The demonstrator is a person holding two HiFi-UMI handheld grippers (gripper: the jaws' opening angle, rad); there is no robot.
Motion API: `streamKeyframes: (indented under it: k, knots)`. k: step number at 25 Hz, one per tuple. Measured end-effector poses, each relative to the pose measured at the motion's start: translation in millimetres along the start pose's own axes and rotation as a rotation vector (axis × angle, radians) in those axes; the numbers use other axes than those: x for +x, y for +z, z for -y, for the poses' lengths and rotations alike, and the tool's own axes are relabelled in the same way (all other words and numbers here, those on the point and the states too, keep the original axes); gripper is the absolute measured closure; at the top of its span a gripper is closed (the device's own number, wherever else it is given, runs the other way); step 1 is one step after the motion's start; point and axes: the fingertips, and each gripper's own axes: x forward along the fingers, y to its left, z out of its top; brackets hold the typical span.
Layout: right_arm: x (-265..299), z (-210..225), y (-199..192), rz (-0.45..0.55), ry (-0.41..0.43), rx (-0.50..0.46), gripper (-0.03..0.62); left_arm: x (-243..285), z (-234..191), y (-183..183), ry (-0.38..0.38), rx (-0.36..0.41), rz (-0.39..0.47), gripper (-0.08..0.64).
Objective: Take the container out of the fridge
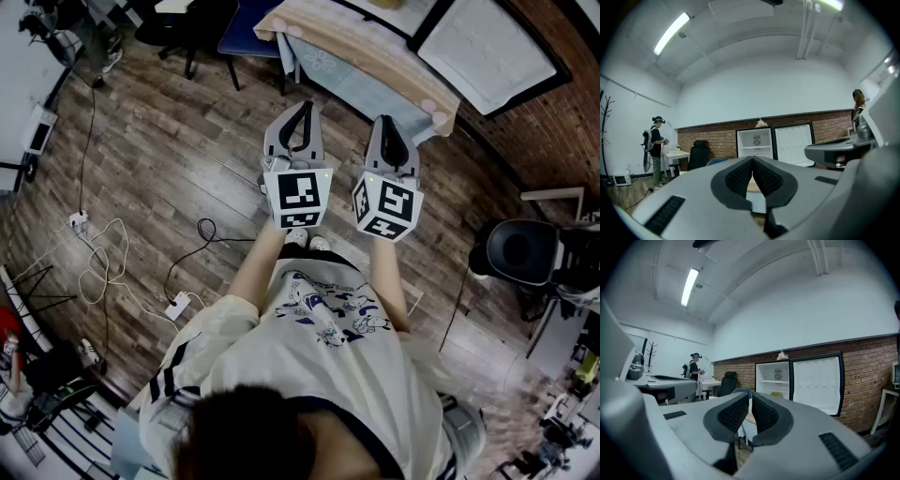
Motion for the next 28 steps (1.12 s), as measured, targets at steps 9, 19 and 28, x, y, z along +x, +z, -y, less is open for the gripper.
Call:
streamKeyframes:
  k: [9, 19, 28]
  knots:
    - [3.6, -6.1, -1.2, -0.004, -0.013, 0.005, 0.548, 2.2, -10.9, -0.7, -0.008, 0.001, 0.001, 0.543]
    - [13.9, -14.8, 0.4, 0.014, -0.041, 0.019, 0.546, 10.4, -23.9, -1.8, -0.038, 0.005, 0.018, 0.543]
    - [21.9, -22.6, -8.2, -0.006, -0.052, 0.019, 0.546, 20.0, -28.6, -11.7, -0.062, -0.004, 0.001, 0.543]
